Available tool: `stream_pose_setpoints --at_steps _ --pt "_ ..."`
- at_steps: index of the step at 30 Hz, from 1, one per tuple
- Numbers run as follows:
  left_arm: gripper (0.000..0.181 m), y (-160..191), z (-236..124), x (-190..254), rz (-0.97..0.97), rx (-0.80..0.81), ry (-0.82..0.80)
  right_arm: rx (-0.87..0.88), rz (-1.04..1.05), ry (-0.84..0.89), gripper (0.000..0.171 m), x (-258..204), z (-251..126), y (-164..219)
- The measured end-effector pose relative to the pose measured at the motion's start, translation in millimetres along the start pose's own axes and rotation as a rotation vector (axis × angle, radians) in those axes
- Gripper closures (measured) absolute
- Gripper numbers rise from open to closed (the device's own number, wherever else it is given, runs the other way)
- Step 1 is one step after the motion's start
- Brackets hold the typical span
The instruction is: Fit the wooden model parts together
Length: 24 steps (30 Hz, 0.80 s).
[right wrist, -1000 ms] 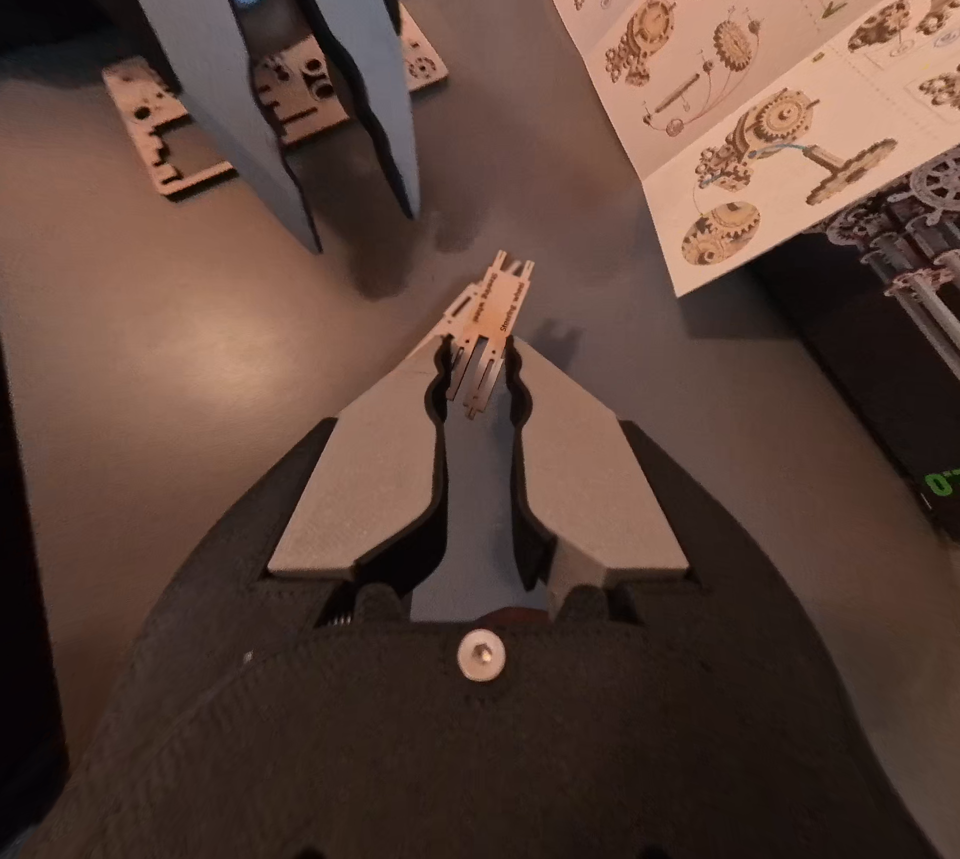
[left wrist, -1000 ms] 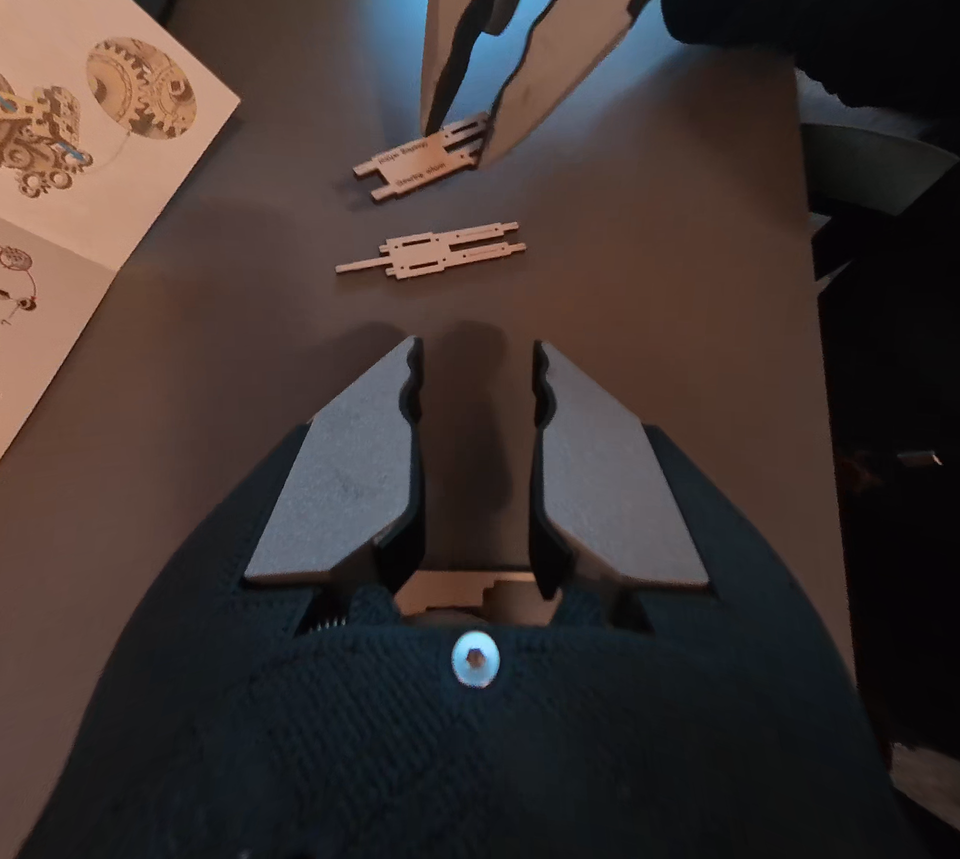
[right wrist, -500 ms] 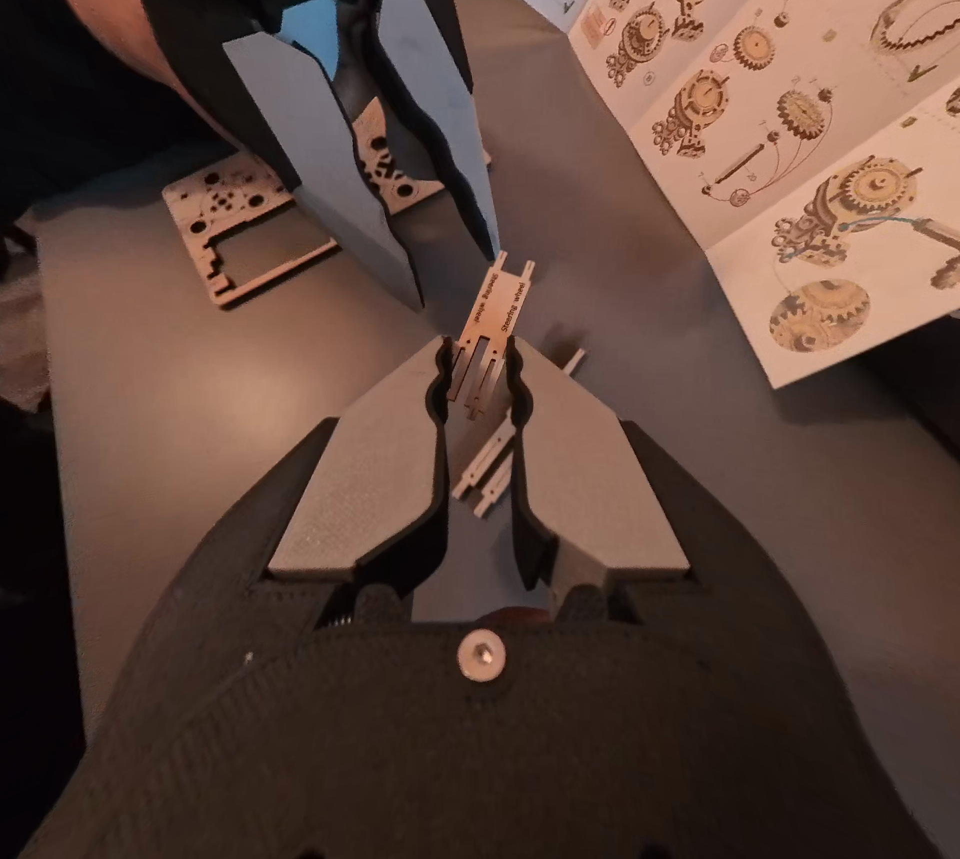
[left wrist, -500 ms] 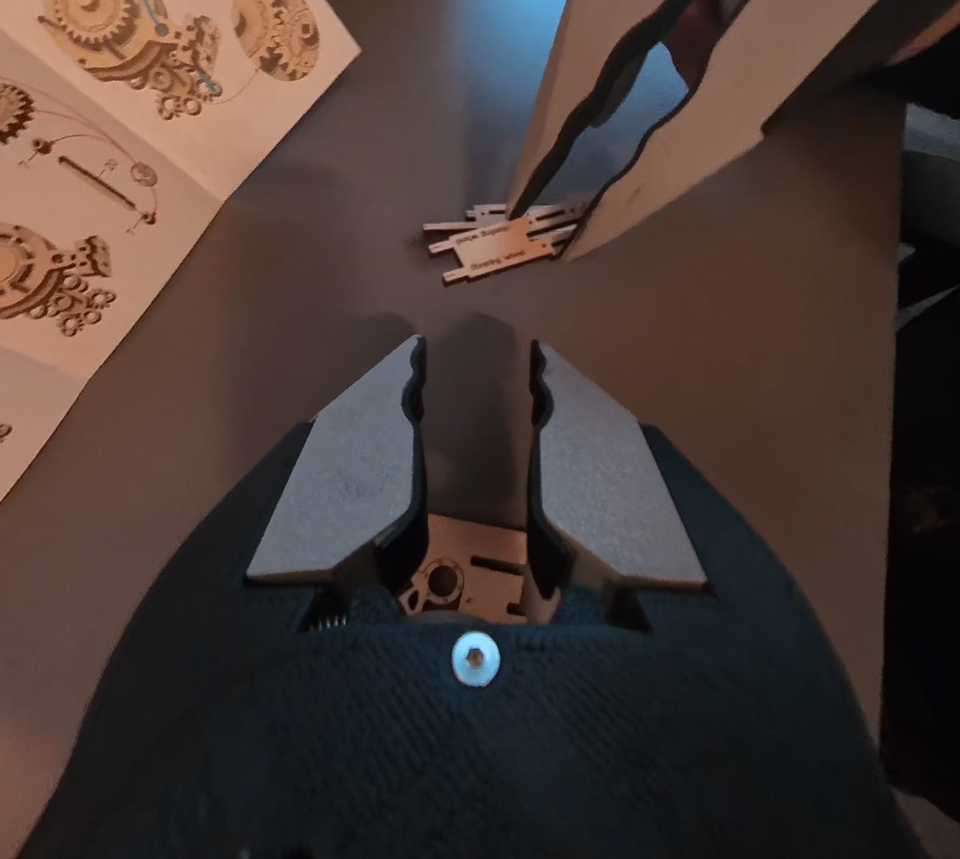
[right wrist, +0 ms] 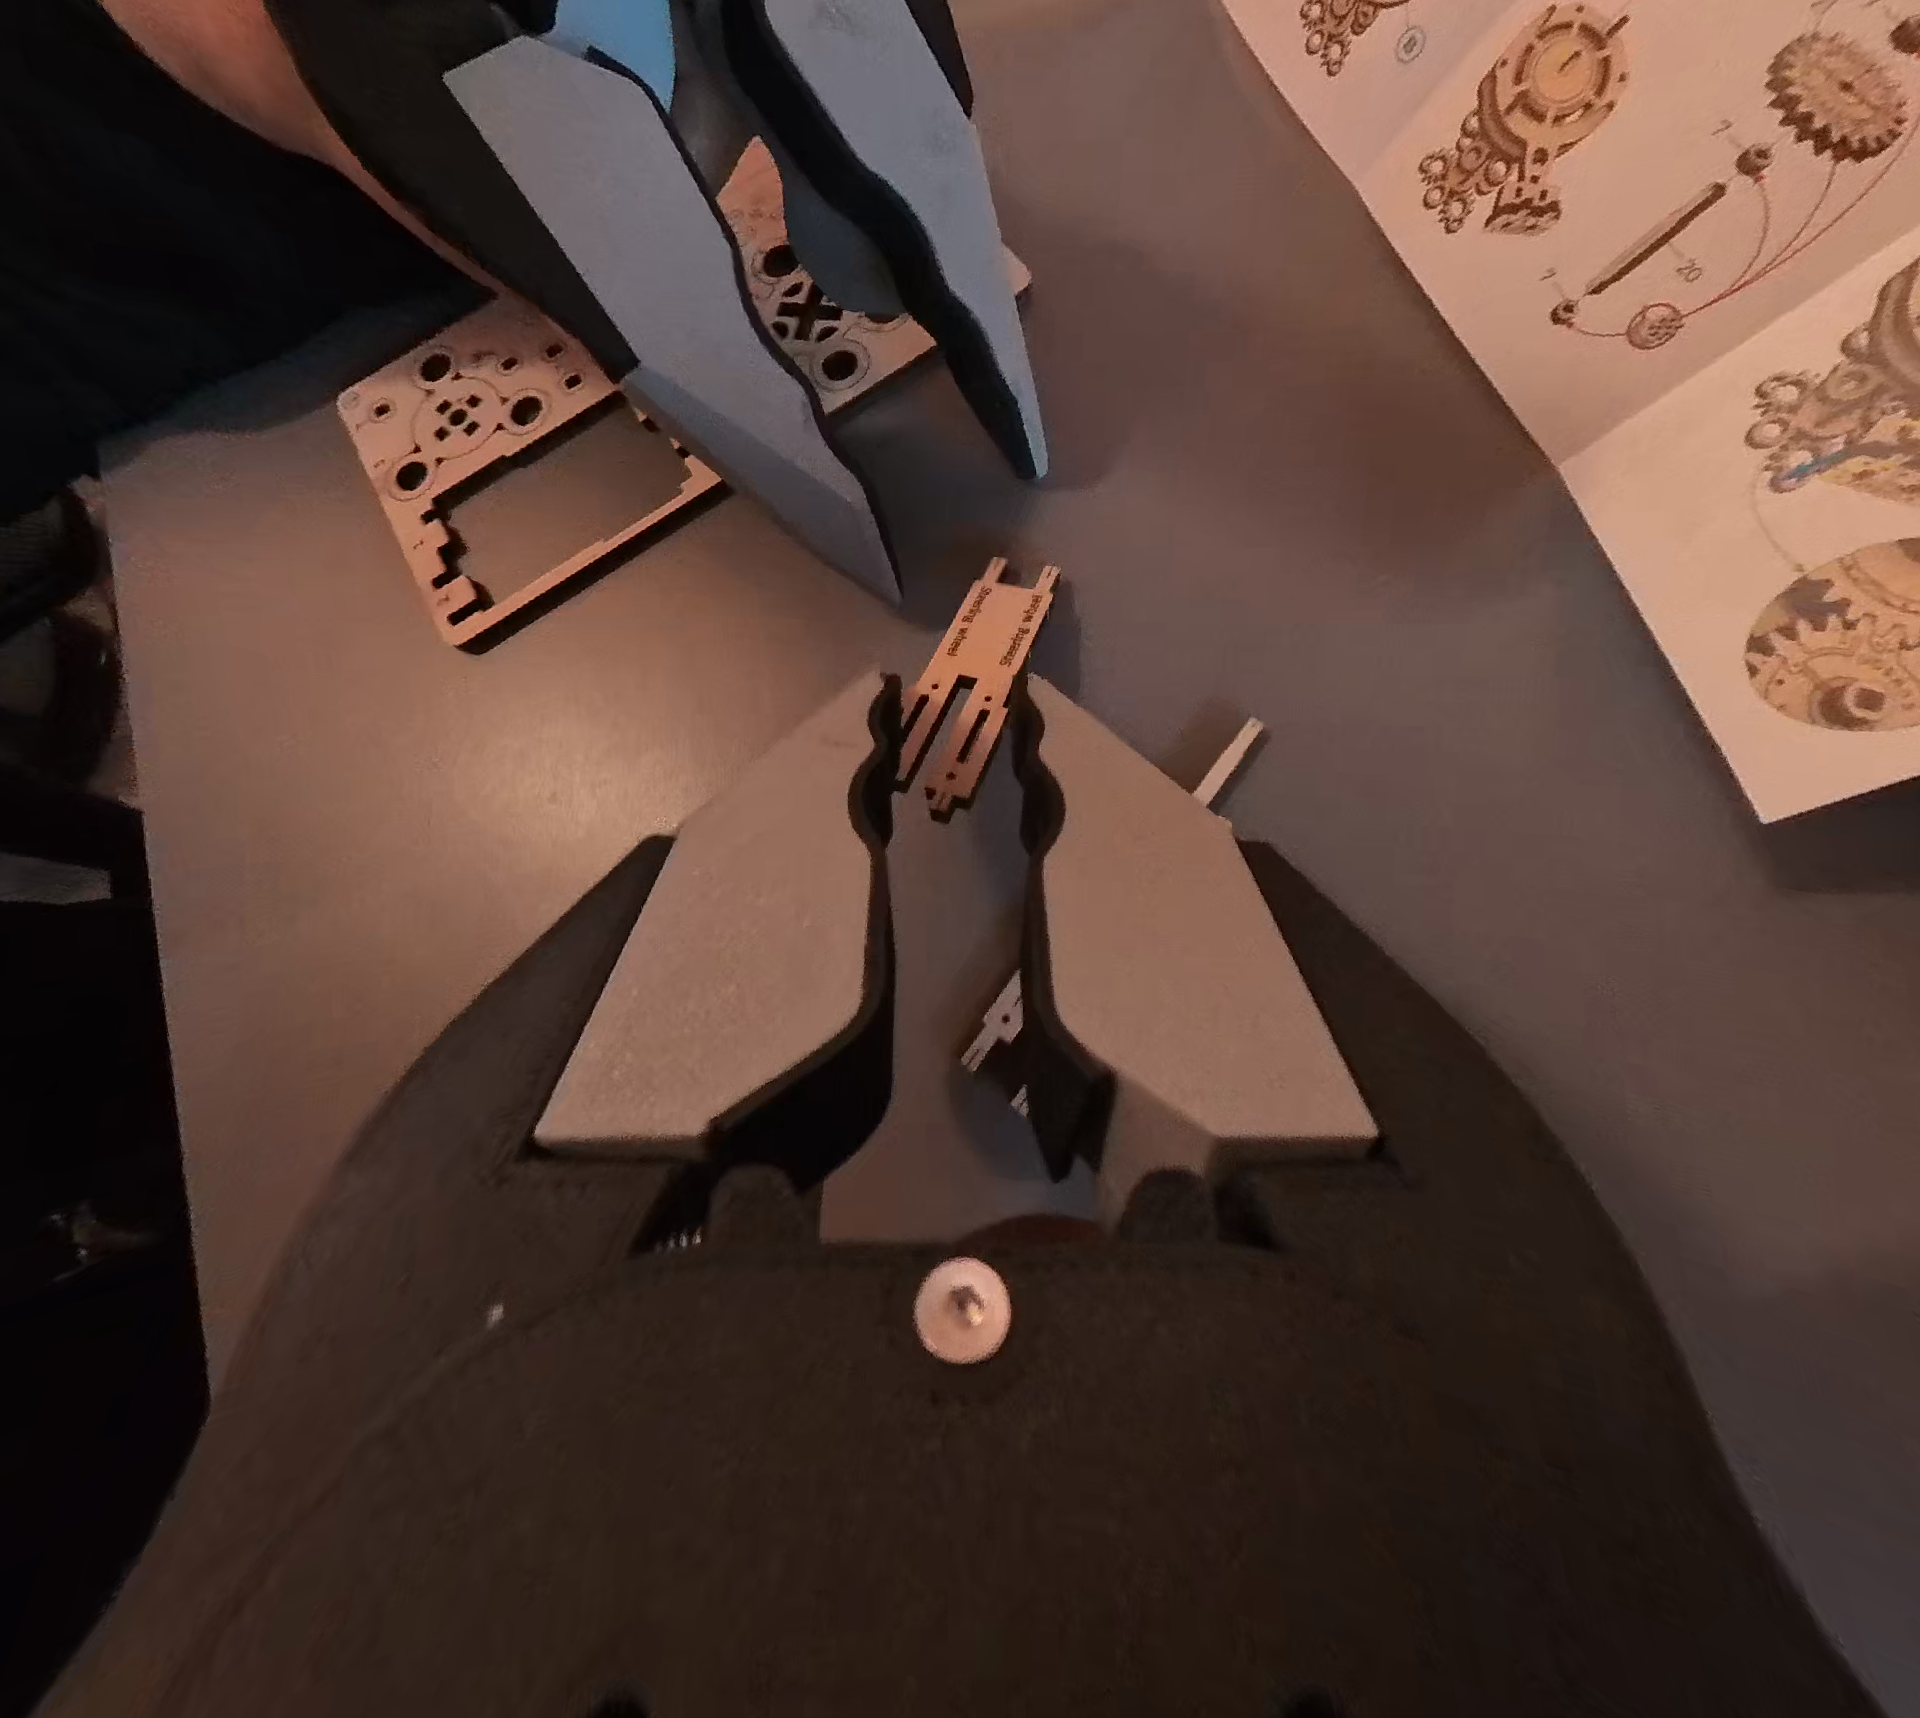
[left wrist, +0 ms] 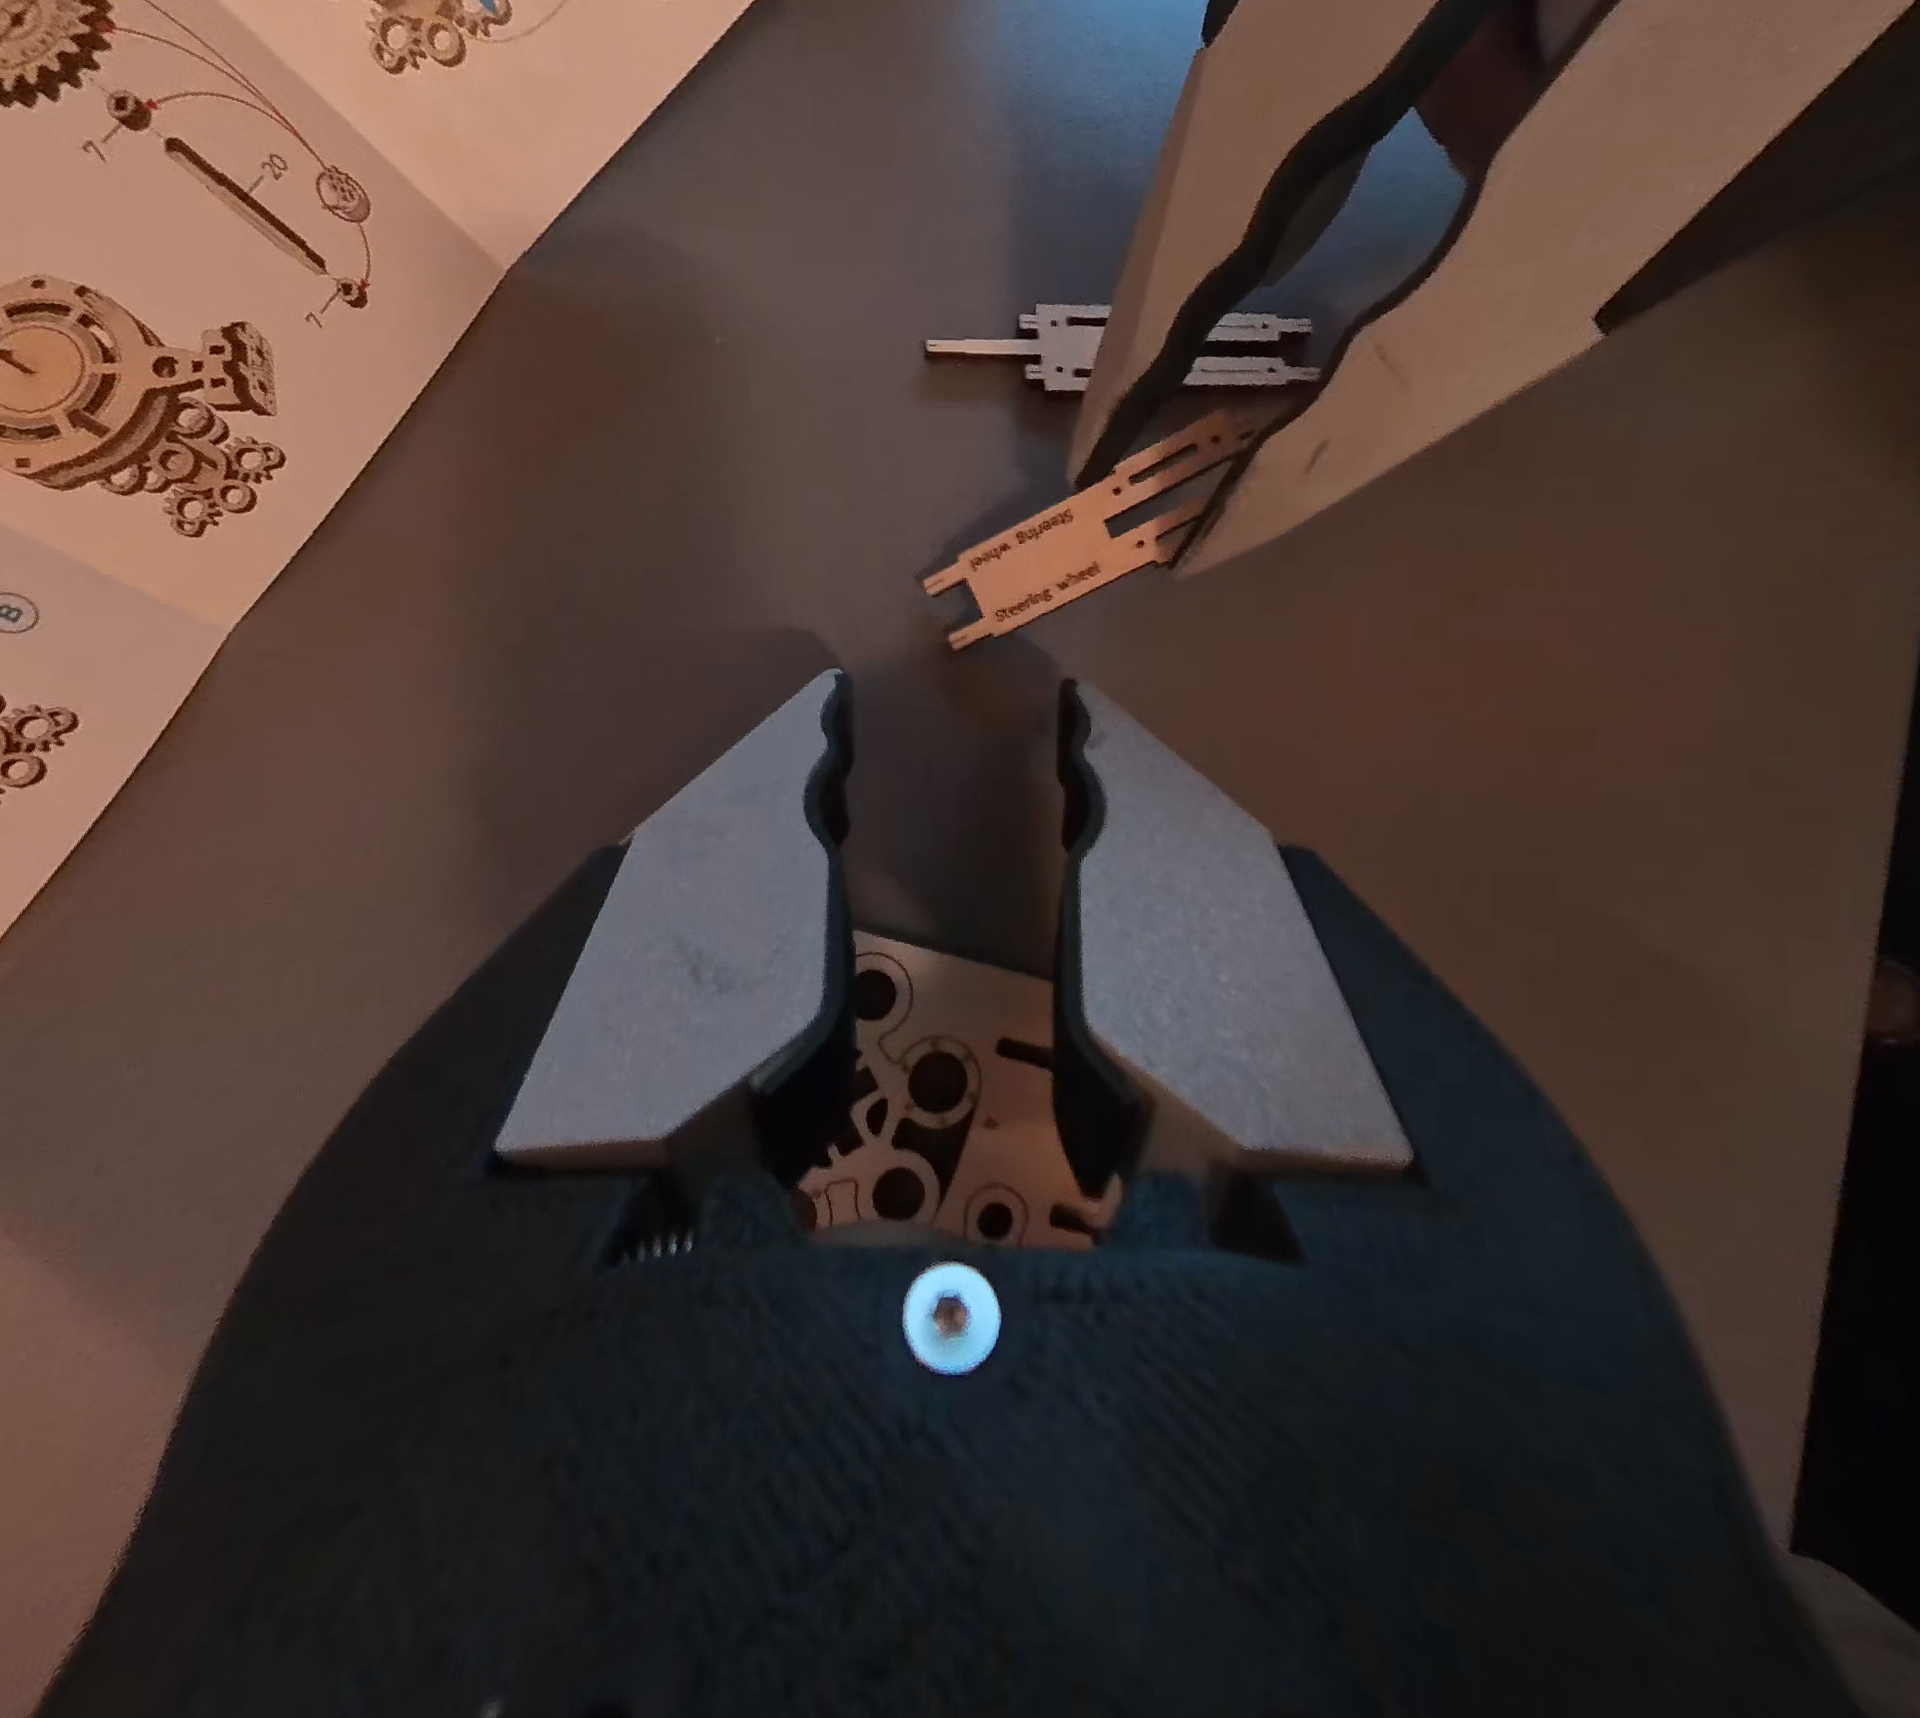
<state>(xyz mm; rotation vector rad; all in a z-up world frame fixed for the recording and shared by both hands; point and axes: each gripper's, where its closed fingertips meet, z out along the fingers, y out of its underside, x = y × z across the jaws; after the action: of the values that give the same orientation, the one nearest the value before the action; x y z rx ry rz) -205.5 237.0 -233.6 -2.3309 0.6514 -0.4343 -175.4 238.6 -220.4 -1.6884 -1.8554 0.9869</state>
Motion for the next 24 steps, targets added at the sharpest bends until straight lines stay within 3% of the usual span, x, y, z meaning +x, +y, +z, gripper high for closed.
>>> stream_pose_setpoints --at_steps 4,13,17,24 --pt "0.144 -1.0 -2.2 4.1 0.024 0.004 0.013 0.003 -0.012 -0.01 0.149 -1.7 -4.6 -1.4" --pt "0.144 -3.4 -9.8 0.9 -0.015 0.041 0.026 0.054 0.069 0.088 0.147 43.4 -50.5 -2.9" --pt "0.144 -1.0 -15.1 -1.5 -0.003 0.029 0.009 -0.001 0.058 0.084 0.147 43.5 -46.3 7.3" --pt "0.144 -4.3 -57.5 -18.0 -0.037 0.146 -0.014 -0.047 0.032 0.078 0.148 37.8 -38.5 14.8"
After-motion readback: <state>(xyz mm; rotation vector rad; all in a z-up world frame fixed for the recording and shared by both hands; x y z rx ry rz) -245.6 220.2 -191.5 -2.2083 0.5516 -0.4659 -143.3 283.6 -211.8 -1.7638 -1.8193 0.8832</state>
